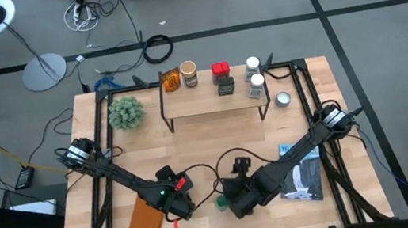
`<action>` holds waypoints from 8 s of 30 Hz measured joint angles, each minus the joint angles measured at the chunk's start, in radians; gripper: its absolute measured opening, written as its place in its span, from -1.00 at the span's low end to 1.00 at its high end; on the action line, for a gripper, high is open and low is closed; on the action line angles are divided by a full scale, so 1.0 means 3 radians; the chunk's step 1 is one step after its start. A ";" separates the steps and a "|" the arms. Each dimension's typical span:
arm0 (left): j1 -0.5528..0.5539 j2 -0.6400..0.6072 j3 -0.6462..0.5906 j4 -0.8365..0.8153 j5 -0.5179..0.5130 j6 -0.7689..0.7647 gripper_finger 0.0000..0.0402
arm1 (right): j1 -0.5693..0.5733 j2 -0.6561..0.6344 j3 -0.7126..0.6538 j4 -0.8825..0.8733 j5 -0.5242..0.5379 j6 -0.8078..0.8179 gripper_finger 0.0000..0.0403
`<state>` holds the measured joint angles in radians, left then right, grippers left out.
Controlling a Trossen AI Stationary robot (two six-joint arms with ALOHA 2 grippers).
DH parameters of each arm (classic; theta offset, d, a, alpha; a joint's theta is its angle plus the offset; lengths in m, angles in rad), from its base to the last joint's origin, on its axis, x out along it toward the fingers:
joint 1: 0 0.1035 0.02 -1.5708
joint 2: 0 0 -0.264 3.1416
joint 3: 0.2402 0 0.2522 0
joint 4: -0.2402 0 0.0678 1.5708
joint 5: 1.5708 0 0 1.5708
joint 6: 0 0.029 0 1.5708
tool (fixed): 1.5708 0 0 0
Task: Shelf spices
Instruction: Put the green seasoning bottle on the shelf
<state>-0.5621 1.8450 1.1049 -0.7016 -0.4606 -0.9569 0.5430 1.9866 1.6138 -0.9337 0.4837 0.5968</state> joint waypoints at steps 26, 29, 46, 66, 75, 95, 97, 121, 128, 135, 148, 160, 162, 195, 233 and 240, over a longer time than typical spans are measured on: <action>-0.0003 -0.0006 0.0011 0.0012 0.0001 -0.0056 0.48 | -0.0018 -0.0063 -0.0125 0.0108 0.0520 -0.0143 0.72; -0.0003 -0.0006 0.0011 0.0012 0.0001 -0.0056 0.48 | 0.0034 -0.0128 -0.0125 -0.0054 0.0492 -0.0070 0.72; -0.0054 -0.0009 0.0388 0.0022 -0.0230 -0.0582 0.48 | 0.0458 -0.0267 -0.0267 -0.1633 0.0951 0.1366 0.72; 0.0132 -0.0003 0.0435 0.0411 -0.0700 -0.0562 0.48 | 0.0575 -0.0266 -0.0407 -0.1591 0.1139 0.1703 0.72; 0.0240 0.0000 0.0430 -0.0500 -0.0553 -0.1055 0.48 | 0.0575 -0.0265 -0.0407 -0.1588 0.1135 0.1707 0.72; -0.0048 -0.0005 0.0815 0.0067 -0.0690 -0.1116 0.48 | 0.0573 -0.0262 -0.0407 -0.1589 0.1104 0.1682 0.72; 0.0000 0.0010 0.0815 0.0167 -0.0695 -0.1113 0.48 | 0.0573 -0.0262 -0.0407 -0.1588 0.1104 0.1682 0.72; 0.0282 0.0107 0.1810 -0.1460 -0.0435 -0.0877 0.39 | 0.0584 -0.0261 -0.0406 -0.1581 0.1082 0.1668 0.72; 0.0763 0.0104 0.1976 -0.1509 0.0302 -0.0388 0.38 | 0.0584 -0.0261 -0.0406 -0.1579 0.1082 0.1668 0.72; 0.1056 0.0104 0.1977 -0.1450 0.0729 -0.0139 0.38 | 0.0584 -0.0261 -0.0406 -0.1579 0.1081 0.1668 0.72; 0.1091 0.0104 0.1977 -0.1245 0.0703 0.0212 0.38 | 0.0584 -0.0261 -0.0406 -0.1572 0.1080 0.1668 0.72; 0.1088 0.0106 0.1977 -0.0925 0.0692 0.0383 0.66 | 0.0584 -0.0261 -0.0406 -0.1540 0.0994 0.1668 0.72; 0.1088 0.0106 0.1977 -0.0908 0.0692 0.0384 0.74 | 0.0584 -0.0261 -0.0406 -0.1540 0.0993 0.1668 0.72; 0.1088 0.0179 0.1455 -0.0630 0.1043 -0.0169 0.84 | 0.0584 -0.0261 -0.0405 -0.1514 0.0959 0.1665 0.72; 0.1254 0.0198 0.1047 -0.0262 0.1439 0.0142 -0.03 | 0.0581 -0.0261 -0.0404 -0.1510 0.0938 0.1644 0.72; 0.1357 0.0202 0.1213 -0.0548 0.1561 0.0552 -0.07 | 0.0580 -0.0261 -0.0404 -0.1511 0.0938 0.1640 0.72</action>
<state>-0.1551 1.9057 1.4687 -0.8659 0.0077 -0.7913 0.7170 1.9083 1.4925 -1.3870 0.7650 1.0889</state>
